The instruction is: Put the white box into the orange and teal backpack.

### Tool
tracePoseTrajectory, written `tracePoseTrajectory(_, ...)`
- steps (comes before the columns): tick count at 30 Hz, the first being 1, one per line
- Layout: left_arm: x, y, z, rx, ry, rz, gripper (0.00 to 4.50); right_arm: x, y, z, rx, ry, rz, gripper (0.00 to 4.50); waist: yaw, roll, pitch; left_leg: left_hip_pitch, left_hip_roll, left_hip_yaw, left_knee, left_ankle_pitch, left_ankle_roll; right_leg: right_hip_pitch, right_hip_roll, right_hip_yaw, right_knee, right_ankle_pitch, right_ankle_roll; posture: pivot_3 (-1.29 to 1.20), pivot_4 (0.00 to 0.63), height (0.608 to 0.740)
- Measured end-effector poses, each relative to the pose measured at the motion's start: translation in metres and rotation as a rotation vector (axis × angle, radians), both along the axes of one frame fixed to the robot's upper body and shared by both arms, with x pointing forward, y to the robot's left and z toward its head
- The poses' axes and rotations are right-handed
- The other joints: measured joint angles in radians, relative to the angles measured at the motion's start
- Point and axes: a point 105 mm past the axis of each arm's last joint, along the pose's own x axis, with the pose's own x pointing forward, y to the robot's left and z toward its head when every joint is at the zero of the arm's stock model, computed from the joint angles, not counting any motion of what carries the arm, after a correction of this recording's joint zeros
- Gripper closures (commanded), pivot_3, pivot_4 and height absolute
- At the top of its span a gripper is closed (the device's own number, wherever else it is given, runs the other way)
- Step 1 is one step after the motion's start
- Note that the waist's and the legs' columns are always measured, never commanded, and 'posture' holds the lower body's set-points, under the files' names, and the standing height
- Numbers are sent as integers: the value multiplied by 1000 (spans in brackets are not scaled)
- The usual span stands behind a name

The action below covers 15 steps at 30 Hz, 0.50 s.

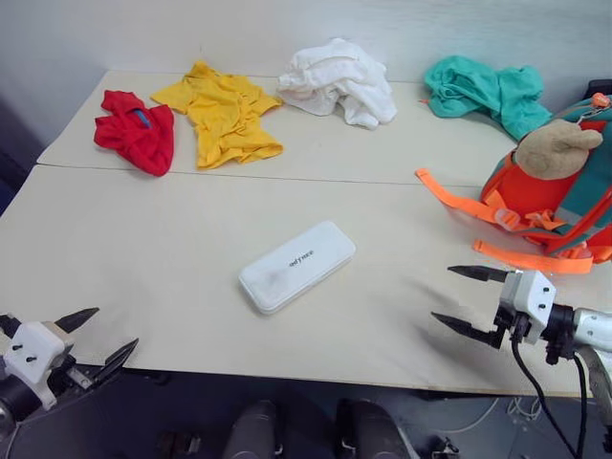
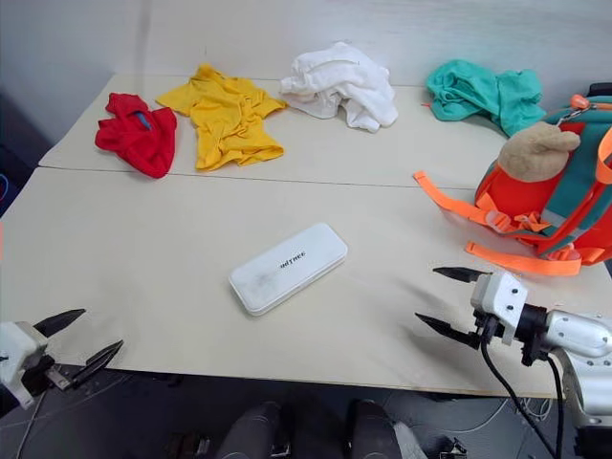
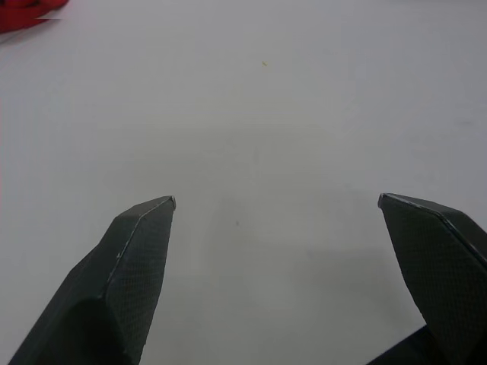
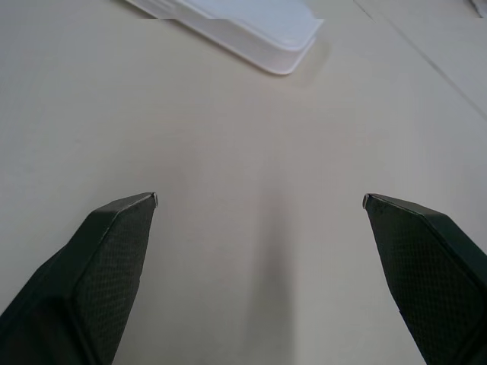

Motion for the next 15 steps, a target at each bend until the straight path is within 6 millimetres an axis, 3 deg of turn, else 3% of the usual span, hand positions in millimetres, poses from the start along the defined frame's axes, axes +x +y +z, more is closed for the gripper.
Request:
tracePoseTrajectory(8, -5, -1, -5, -31, 75, -37, 0, 5, -3, 0, 11, -17, -3, 40, -3, 0, 0, 0, 0, 0, 1, 0, 0, 0, 1, 0, 1, 0, 0, 0, 150, 740)
tracePoseTrajectory(11, -8, -1, -8, -61, 153, -49, 0, 20, 10, 5, 84, -24, -12, 40, -6, 0, 0, 0, 0, 0, 1, 0, 0, 0, 0, 0, 2, 0, 0, 0, 150, 740)
tracePoseTrajectory(15, -3, -17, -8, -70, 170, -87, 849, 46, 37, 18, 130, -46, -22, 905, -5, 0, 0, 0, 0, 0, 2, 0, -1, -1, 0, 1, 2, 0, 0, 0, 150, 740)
